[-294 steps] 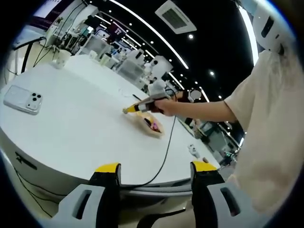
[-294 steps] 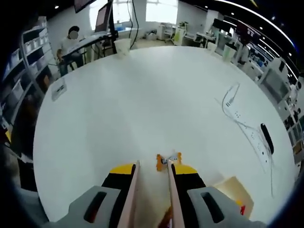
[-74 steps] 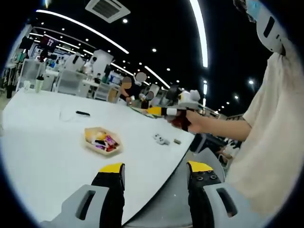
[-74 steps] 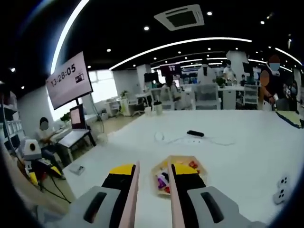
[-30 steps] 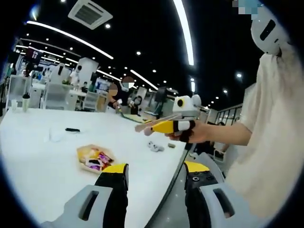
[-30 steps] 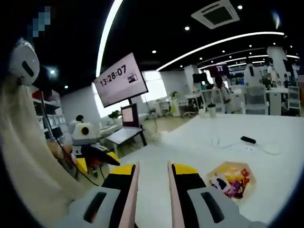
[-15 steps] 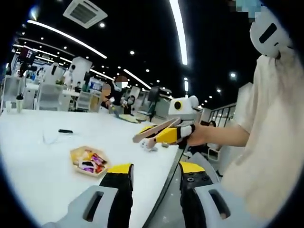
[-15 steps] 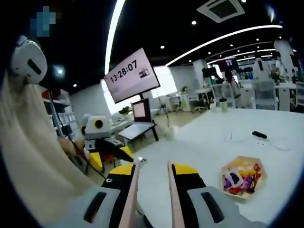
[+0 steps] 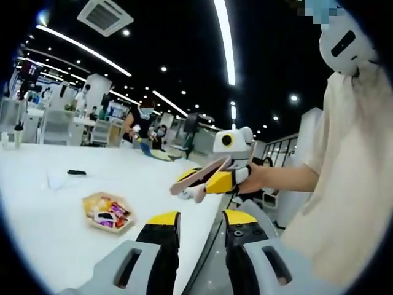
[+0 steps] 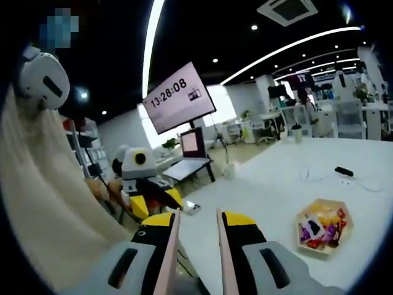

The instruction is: Place the target food into the container with the food tongs after gripping and lifting it, then release it inside without dropping or visibly crushing the food.

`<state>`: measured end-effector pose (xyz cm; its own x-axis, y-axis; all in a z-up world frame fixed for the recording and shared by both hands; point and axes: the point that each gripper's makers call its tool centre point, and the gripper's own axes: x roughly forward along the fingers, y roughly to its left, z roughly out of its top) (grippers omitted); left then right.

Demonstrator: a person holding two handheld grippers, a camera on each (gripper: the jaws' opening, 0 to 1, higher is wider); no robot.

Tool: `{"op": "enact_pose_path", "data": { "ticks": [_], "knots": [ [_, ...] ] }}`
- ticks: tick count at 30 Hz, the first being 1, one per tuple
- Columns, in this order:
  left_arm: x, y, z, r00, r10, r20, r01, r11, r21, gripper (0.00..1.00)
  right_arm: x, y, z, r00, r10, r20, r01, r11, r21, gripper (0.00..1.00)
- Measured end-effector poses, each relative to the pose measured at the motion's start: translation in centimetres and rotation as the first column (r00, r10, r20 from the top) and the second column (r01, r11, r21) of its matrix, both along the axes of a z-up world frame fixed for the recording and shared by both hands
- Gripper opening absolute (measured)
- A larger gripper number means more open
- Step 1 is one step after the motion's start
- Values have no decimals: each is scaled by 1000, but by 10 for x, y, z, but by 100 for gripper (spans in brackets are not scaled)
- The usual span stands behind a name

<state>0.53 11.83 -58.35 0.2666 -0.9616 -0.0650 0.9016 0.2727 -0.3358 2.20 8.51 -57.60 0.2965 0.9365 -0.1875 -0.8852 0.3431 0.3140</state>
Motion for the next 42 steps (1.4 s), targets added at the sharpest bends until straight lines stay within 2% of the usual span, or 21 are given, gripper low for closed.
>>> {"op": "enact_pose_path", "data": {
  "ticks": [13, 42],
  "knots": [
    [1, -5, 5, 1000, -26, -9, 26, 999, -19, 23, -6, 10, 7, 998, 60, 10, -60, 998, -2, 30],
    [-5, -9, 16, 998, -67, -12, 66, 994, -82, 7, -16, 26, 11, 993, 118, -4, -118, 992, 41, 30]
  ]
}}
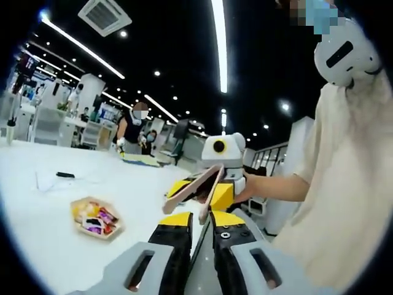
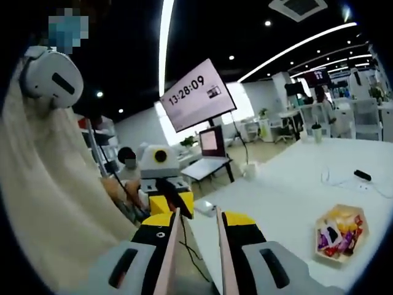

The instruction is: Place the target food into the container with the food tongs after gripping and lifting it, then release it inside without dropping or visibly crushing the food.

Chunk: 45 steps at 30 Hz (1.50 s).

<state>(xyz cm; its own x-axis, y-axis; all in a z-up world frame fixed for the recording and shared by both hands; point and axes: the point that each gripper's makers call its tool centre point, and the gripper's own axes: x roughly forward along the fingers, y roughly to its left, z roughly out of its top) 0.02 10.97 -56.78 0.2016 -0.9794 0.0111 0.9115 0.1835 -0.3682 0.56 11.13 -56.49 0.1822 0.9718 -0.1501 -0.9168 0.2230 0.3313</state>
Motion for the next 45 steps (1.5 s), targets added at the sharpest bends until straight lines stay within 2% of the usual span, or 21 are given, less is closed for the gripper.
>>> {"op": "enact_pose_path", "data": {
  "ticks": [8, 11, 15, 25, 37, 45],
  "knots": [
    [-6, -2, 3, 1000, -26, -2, 26, 1000, -14, 4, -5, 0, 2, 1000, 19, -20, -19, 1000, 23, 30],
    [-10, -4, 8, 999, -44, 2, 44, 999, -26, 4, -7, -2, 5, 998, 27, -61, -22, 997, 76, 30],
    [-11, -5, 9, 999, -49, 10, 49, 999, -23, 3, -9, -3, 6, 997, 26, -67, -20, 996, 87, 30],
    [-13, -7, 10, 998, -58, 11, 59, 998, -33, 2, -11, -6, 5, 996, 32, -84, -25, 996, 85, 30],
    [-14, 2, 8, 998, -57, 0, 57, 998, -20, 0, -11, -12, 3, 996, 26, -86, -21, 998, 67, 31],
    [-15, 13, 4, 999, -42, -13, 42, 999, -10, 0, -12, -19, -2, 996, 42, -83, -41, 999, 10, 29]
  ]
}}
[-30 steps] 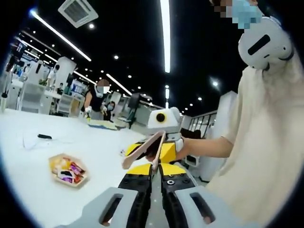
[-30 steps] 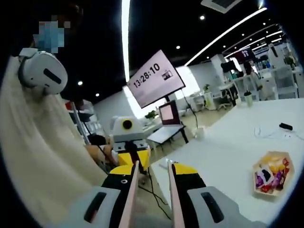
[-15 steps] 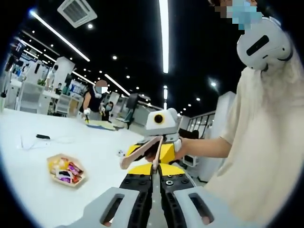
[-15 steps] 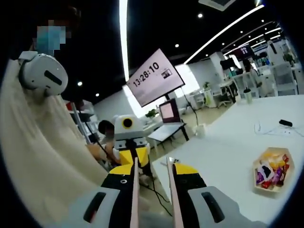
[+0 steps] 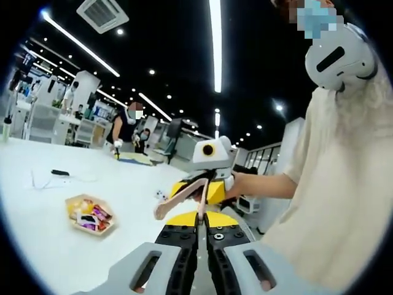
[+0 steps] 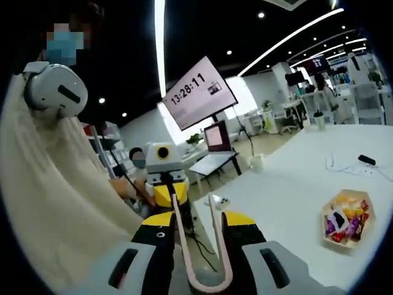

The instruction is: Place the target food into the container with the food tongs after gripping and lifting it, then release it inside without dropping or visibly crushing the food.

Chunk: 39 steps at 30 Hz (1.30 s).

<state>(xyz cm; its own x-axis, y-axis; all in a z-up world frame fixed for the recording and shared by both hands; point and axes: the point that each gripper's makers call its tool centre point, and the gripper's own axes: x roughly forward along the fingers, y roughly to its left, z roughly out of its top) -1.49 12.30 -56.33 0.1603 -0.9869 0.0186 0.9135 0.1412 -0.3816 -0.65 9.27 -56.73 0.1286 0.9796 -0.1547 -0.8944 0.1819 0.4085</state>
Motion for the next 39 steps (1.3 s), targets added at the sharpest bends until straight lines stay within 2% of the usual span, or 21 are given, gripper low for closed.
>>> {"op": "enact_pose_path", "data": {
  "ticks": [15, 34, 39],
  "knots": [
    [2, 12, -11, 1000, 11, -10, -10, 999, 40, 0, -2, -13, -12, 1000, 9, -1, -9, 997, -71, 25],
    [1, 9, -25, 1000, -4, -22, 6, 995, 97, 1, -5, -33, -26, 999, -33, -28, 30, 994, -103, 22],
    [-1, 5, -32, 1000, -12, -26, 15, 993, 117, 1, -6, -37, -35, 998, -45, -39, 39, 990, -135, 22]
  ]
}}
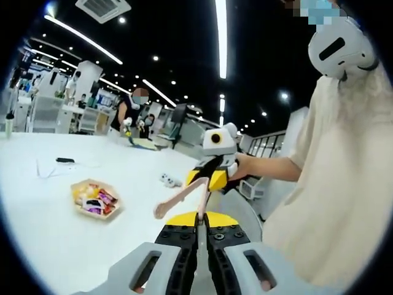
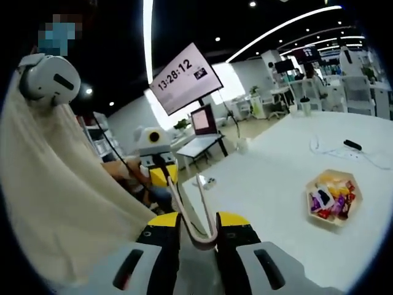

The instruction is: Place the target food into the container with the food tongs after gripping and lifting it, then release it inside without dropping or visibly crushing the food.

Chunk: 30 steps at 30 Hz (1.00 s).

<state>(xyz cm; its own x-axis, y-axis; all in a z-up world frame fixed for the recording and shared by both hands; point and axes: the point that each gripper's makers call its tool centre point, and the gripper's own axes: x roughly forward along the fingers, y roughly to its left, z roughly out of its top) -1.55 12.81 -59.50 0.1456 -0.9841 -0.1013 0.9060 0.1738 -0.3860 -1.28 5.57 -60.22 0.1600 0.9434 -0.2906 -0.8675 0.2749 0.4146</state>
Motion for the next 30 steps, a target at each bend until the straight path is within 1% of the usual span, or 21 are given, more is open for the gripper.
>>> {"op": "enact_pose_path", "data": {
  "ticks": [5, 11, 16, 18, 20, 22, 25, 29, 30],
  "knots": [
    [0, -3, -9, 1000, -4, -3, 4, 999, 32, 1, 3, -4, -9, 1000, -21, 13, 22, 999, -46, 23],
    [6, -7, -19, 1000, -3, -13, 3, 998, 64, 1, 6, -8, -21, 998, -59, 21, 60, 994, -87, 24],
    [11, -14, -26, 1000, -2, -18, 3, 998, 69, 1, 10, -15, -30, 995, -93, 20, 95, 987, -129, 25],
    [11, -17, -27, 1000, -8, -24, 10, 998, 65, 1, 11, -20, -39, 994, -107, 25, 109, 979, -171, 25],
    [12, -25, -36, 999, -32, -27, 34, 995, 97, 1, 13, -25, -44, 993, -118, 25, 121, 975, -187, 26],
    [14, -28, -40, 998, -49, -30, 52, 992, 111, 1, 13, -29, -47, 991, -130, 27, 132, 972, -195, 25],
    [16, -31, -41, 997, -68, -36, 71, 991, 115, 1, 13, -34, -49, 989, -144, 22, 146, 970, -194, 25],
    [20, -36, -47, 996, -78, -45, 83, 988, 126, 1, 18, -38, -54, 987, -159, 23, 160, 966, -204, 25],
    [21, -37, -49, 996, -76, -49, 82, 988, 130, 2, 22, -42, -59, 986, -167, 25, 168, 963, -211, 25]
  ]
}}
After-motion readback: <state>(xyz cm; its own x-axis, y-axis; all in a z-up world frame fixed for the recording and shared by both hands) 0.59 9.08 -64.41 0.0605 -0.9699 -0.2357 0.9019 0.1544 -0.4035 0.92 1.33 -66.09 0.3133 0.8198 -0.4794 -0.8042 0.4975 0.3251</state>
